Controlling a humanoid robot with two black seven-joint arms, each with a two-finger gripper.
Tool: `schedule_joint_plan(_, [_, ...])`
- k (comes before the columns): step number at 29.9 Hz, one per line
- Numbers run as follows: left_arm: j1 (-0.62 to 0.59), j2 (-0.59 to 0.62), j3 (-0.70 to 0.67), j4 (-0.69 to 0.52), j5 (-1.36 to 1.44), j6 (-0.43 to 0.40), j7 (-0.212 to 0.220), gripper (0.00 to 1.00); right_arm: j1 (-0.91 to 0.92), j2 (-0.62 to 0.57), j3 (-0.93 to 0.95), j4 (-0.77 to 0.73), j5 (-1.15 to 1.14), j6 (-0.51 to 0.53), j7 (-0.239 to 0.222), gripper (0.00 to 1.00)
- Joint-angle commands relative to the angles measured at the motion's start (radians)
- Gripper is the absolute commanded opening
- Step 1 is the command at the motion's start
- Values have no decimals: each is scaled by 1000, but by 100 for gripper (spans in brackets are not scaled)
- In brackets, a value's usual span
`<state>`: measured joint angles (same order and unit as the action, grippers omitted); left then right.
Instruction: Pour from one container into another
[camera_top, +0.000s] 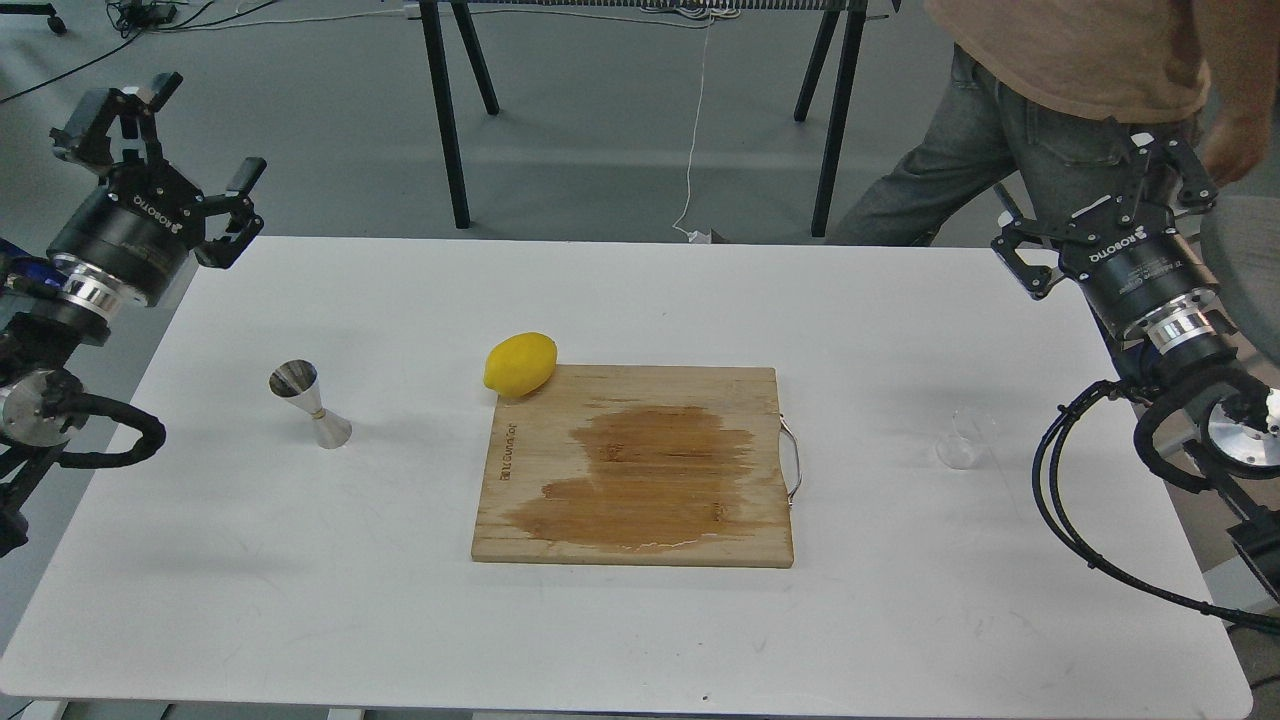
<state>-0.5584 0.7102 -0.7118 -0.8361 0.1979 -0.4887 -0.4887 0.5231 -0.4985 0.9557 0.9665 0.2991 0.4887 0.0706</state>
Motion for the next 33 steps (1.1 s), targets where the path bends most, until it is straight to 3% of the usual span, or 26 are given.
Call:
schedule_joint_plan(1, [-2, -2, 0, 0, -3, 0, 0, 100, 0, 2, 1, 0, 0, 0, 0, 99])
schedule_joint_plan(14, [-15, 2, -11, 81, 67, 0, 0, 100, -2, 2, 0, 3, 0, 0, 0, 99])
schedule_joint_plan(18, [-144, 35, -11, 77, 480, 0, 0, 100, -3, -3, 0, 12, 0, 0, -2, 99])
schedule_joint_plan(22, [-215, 29, -14, 22, 1075, 22, 0, 100, -3, -5, 0, 12, 0, 0, -2, 99])
schedule_joint_plan(26, [-187, 54, -6, -132, 1409, 480, 0, 100, -3, -6, 0, 12, 0, 0, -2, 99])
schedule_joint_plan(29, [-62, 130, 32, -239, 1492, 805, 0, 100, -17, -8, 1, 11, 0, 0, -2, 99])
schedule_joint_plan(31, [15, 176, 23, -325, 1497, 973, 0, 100, -21, -6, 1, 11, 0, 0, -2, 99])
schedule_joint_plan(33, [118, 219, 19, -369, 1497, 977, 0, 100, -25, -8, 3, 9, 0, 0, -2, 99])
